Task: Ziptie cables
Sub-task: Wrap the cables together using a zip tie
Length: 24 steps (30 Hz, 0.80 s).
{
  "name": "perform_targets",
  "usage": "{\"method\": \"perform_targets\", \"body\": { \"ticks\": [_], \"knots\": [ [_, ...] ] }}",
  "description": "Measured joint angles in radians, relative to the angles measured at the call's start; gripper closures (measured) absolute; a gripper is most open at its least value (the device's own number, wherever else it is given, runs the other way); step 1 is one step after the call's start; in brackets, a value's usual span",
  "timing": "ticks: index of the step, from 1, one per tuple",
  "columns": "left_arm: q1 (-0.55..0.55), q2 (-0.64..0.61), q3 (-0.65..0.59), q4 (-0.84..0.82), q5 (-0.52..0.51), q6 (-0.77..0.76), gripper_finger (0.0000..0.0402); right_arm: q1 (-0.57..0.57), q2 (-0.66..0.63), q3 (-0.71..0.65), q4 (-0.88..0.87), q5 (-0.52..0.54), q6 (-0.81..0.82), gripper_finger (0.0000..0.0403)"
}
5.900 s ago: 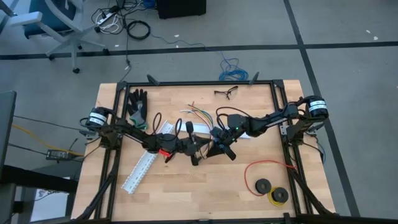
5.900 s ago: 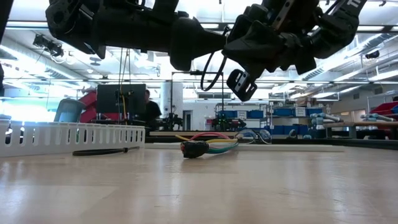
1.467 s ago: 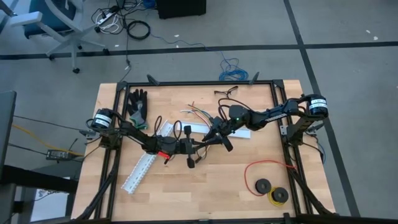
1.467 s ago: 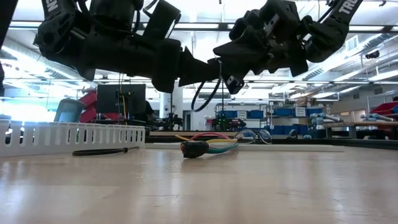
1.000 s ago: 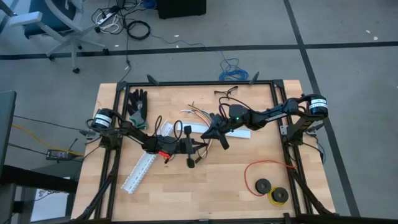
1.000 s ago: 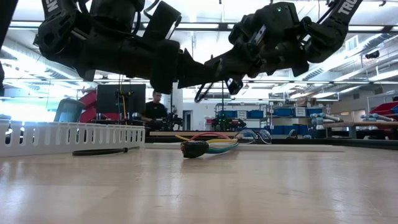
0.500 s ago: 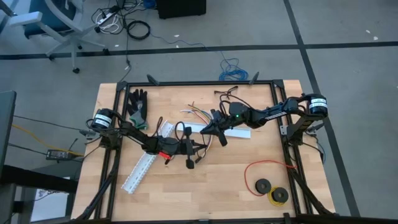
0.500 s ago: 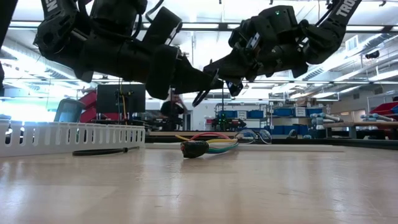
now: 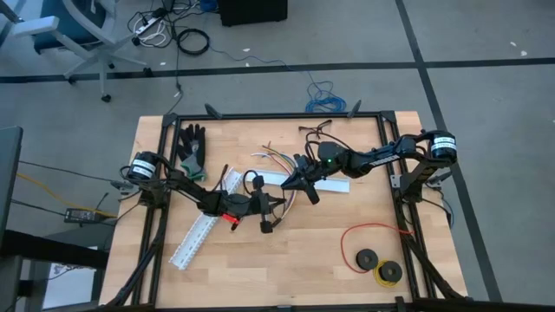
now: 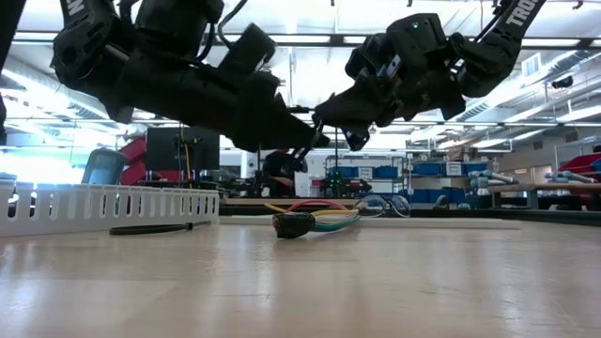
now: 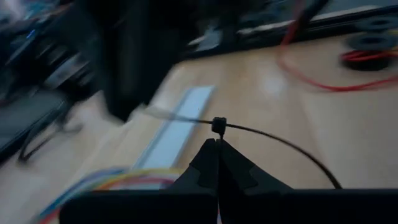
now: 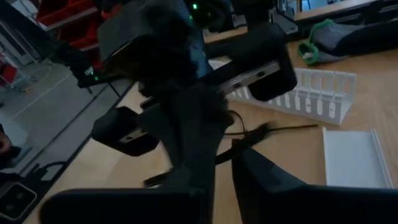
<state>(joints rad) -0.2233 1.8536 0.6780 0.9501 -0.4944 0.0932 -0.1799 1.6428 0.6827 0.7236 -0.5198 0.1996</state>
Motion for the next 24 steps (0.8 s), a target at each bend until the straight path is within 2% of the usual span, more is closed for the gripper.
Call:
{"method": "perform_targets", "body": {
  "ticks": [3, 5, 10, 13, 16, 20, 24],
  "knots": [
    [-0.005, -0.001, 0.03, -0.104, -0.104, -0.089, 0.0401, -0.003, 0.0, 0.0, -0.026, 0.001, -0.028, 0.0327],
    [-0.008, -0.009, 0.065, -0.235, -0.151, -0.129, 0.0401, -0.011, 0.0, 0.0, -0.026, -0.002, -0.036, 0.0308],
    [-0.009, -0.036, 0.233, -0.733, -0.196, -0.26, 0.0401, -0.061, -0.022, 0.0, -0.095, -0.036, -0.038, 0.027],
    [-0.009, -0.039, 0.357, -1.051, -0.201, -0.355, 0.0401, -0.104, -0.082, 0.0, -0.227, -0.073, -0.051, 0.026],
    [-0.009, -0.04, 0.444, -1.281, -0.201, -0.442, 0.0401, -0.129, -0.172, 0.0, -0.424, -0.061, -0.118, 0.0258],
    [-0.009, -0.04, 0.494, -1.465, -0.189, -0.577, 0.0401, -0.112, -0.338, 0.0, -0.718, 0.089, -0.219, 0.0266],
    [-0.009, -0.039, 0.496, -1.55, -0.127, -0.726, 0.0401, -0.039, -0.497, 0.0, -0.977, 0.342, -0.235, 0.0278]
  ]
}}
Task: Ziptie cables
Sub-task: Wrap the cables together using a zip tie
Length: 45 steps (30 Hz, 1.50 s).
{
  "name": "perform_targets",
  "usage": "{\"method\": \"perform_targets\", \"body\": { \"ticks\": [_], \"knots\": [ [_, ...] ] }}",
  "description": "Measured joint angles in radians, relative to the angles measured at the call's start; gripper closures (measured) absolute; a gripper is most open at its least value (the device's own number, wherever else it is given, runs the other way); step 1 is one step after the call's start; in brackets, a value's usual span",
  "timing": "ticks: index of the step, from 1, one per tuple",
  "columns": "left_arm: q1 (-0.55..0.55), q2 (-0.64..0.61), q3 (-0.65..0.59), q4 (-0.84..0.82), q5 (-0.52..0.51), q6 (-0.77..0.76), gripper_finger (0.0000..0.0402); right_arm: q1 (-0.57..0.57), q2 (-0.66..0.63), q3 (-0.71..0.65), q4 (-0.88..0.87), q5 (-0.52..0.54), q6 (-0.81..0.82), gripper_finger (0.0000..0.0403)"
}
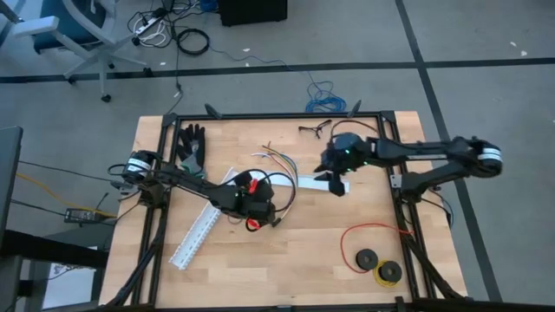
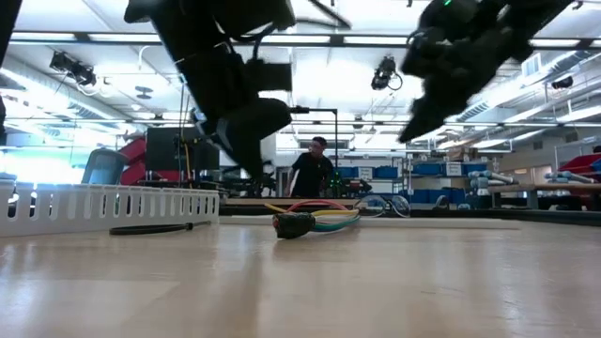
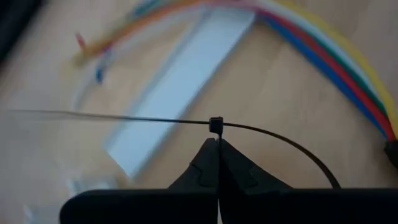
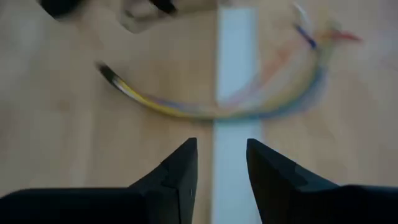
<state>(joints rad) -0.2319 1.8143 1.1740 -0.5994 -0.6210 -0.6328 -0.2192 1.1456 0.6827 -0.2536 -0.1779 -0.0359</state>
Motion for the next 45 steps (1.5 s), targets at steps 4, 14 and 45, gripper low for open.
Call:
{"method": "perform_targets", "body": {
  "ticks": [4, 14, 45],
  "knots": [
    [0.001, 0.0, 0.0, -0.001, 0.04, -0.084, 0.0401, 0.104, -0.118, -0.039, -0.106, 0.184, 0.081, 0.0287],
    [0.077, 0.001, 0.0, -0.009, 0.127, -0.135, 0.0401, 0.301, -0.215, -0.348, 0.292, 0.235, 0.252, 0.029],
    [0.111, 0.142, 0.009, 0.193, 0.293, -0.384, 0.0323, 0.318, -0.204, -0.422, 0.511, 0.201, 0.294, 0.029]
  ]
}}
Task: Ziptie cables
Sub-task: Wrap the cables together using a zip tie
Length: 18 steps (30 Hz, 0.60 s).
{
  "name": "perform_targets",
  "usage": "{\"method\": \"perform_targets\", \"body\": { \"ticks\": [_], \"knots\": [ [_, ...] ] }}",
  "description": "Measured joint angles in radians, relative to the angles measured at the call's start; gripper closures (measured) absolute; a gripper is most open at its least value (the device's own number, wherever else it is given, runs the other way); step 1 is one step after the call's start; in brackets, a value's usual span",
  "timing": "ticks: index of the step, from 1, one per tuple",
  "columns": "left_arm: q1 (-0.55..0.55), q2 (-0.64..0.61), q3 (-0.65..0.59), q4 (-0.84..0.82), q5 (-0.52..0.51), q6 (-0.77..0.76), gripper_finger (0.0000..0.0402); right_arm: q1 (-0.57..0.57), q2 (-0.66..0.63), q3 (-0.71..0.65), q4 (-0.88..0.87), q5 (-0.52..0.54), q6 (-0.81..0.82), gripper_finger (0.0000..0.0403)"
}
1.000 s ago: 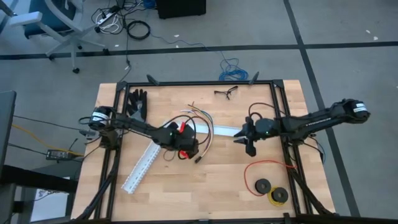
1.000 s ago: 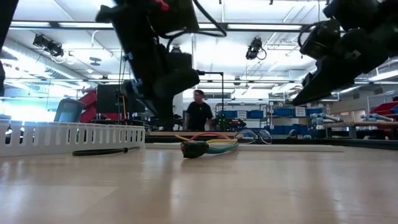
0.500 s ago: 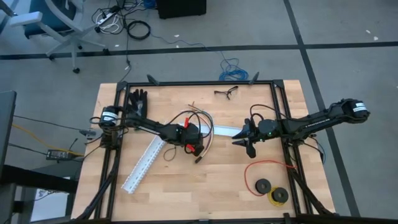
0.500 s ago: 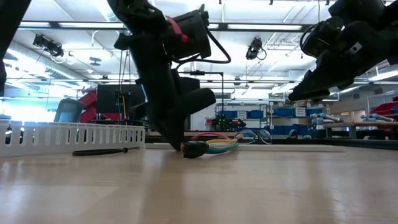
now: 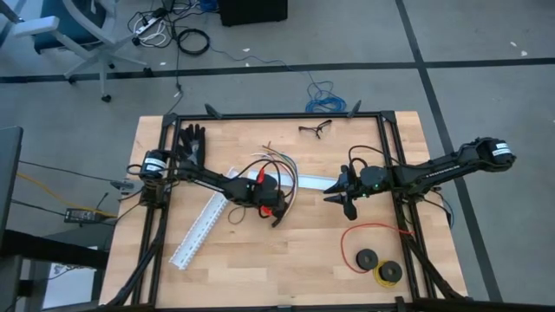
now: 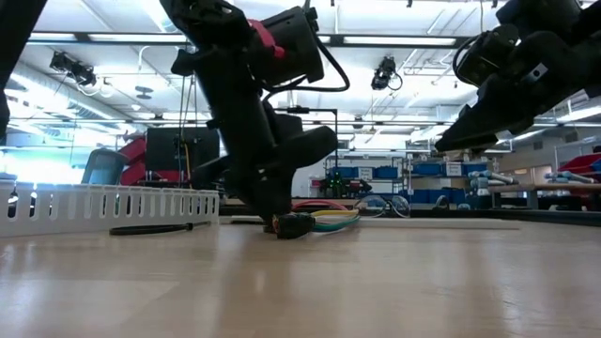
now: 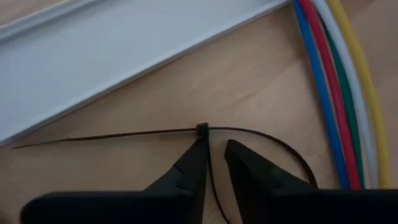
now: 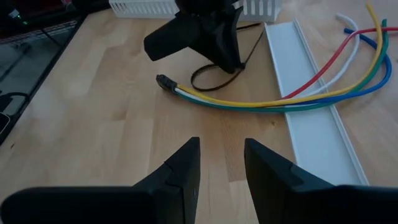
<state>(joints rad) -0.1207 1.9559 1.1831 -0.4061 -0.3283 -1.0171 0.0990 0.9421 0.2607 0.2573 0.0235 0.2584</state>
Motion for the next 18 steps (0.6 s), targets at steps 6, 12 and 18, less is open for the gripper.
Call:
{"method": "perform_targets", "body": {
  "ticks": [6, 12, 18],
  "knots": [
    [-0.025, -0.044, -0.004, 0.046, -0.119, 0.04, 0.0307, 0.0, 0.0, 0.0, 0.004, 0.0, 0.003, 0.029],
    [-0.108, -0.18, -0.003, 0.034, -0.472, 0.204, 0.0307, 0.0, 0.004, 0.0, 0.066, 0.0, 0.011, 0.029],
    [-0.187, -0.25, -0.041, 0.047, -0.719, 0.368, 0.0307, -0.018, 0.005, 0.0, 0.209, 0.007, -0.047, 0.029]
  ]
}}
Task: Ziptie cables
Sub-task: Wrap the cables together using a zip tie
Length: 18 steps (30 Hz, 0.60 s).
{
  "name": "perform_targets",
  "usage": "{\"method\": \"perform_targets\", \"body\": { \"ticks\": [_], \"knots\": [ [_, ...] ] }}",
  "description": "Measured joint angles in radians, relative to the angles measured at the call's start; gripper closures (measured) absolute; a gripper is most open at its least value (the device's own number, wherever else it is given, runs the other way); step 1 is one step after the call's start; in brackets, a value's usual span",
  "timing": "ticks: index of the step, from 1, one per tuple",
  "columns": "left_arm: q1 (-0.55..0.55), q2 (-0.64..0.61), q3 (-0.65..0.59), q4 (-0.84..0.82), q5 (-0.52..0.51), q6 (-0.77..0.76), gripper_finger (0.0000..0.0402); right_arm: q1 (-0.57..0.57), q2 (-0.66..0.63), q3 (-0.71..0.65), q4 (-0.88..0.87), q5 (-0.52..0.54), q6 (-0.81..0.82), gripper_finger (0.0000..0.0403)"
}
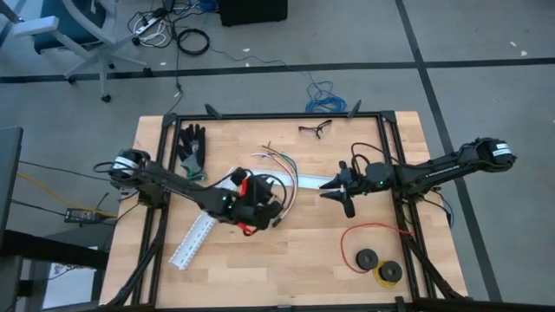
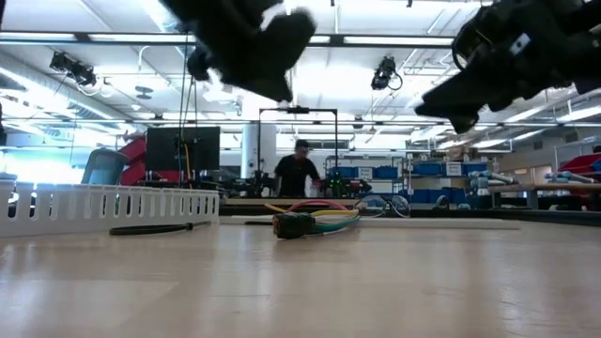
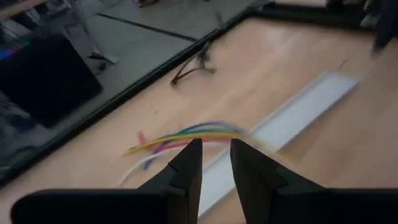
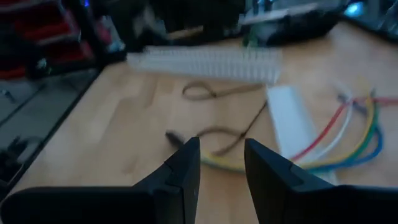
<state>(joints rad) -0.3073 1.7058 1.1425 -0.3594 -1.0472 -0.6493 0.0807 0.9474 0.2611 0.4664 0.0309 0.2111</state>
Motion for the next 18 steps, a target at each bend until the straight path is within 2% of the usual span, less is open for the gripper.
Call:
{"method": "perform_targets", "body": {
  "ticks": [4, 7, 9, 11, 13, 16, 18],
  "knots": [
    [0.036, 0.003, -0.156, 0.119, 0.043, 0.002, 0.0307, -0.049, 0.0, 0.0, 0.035, 0.095, 0.005, 0.029],
    [0.117, 0.003, -0.345, 0.403, 0.157, 0.053, 0.0308, -0.128, 0.024, 0.004, 0.035, 0.13, 0.014, 0.029],
    [0.191, 0.005, -0.464, 0.704, 0.3, 0.166, 0.0312, -0.191, 0.074, 0.026, 0.029, 0.111, 0.031, 0.029],
    [0.269, 0.003, -0.565, 1.047, 0.489, 0.292, 0.0318, -0.252, 0.15, 0.065, 0.031, 0.049, 0.032, 0.029],
    [0.348, 0.002, -0.642, 1.29, 0.665, 0.384, 0.0325, -0.306, 0.254, 0.123, 0.029, -0.022, 0.027, 0.029],
    [0.446, 0.002, -0.711, 1.533, 0.899, 0.458, 0.0335, -0.362, 0.421, 0.246, 0.031, -0.128, -0.019, 0.0291],
    [0.493, 0.0, -0.723, 1.584, 1.069, 0.485, 0.034, -0.384, 0.522, 0.333, 0.023, -0.211, -0.055, 0.0291]
  ]
}}
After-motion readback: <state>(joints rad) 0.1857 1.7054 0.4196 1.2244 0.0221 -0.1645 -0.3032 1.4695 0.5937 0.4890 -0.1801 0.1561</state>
